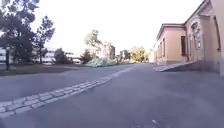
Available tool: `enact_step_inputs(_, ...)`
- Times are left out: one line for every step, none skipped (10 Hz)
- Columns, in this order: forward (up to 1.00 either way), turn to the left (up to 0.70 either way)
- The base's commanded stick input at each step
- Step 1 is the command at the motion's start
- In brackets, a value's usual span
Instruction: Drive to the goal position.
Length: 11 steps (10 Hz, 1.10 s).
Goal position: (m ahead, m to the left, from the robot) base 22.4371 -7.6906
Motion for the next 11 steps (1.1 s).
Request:
enact_step_inputs(0.50,-0.50)
enact_step_inputs(0.50,-0.50)
enact_step_inputs(0.50,-0.50)
enact_step_inputs(0.50,-0.50)
enact_step_inputs(0.50,-0.50)
enact_step_inputs(0.50,-0.50)
enact_step_inputs(0.50,-0.50)
enact_step_inputs(0.50,-0.50)
enact_step_inputs(0.50,-0.34)
enact_step_inputs(0.50,0.00)
enact_step_inputs(0.50,0.00)
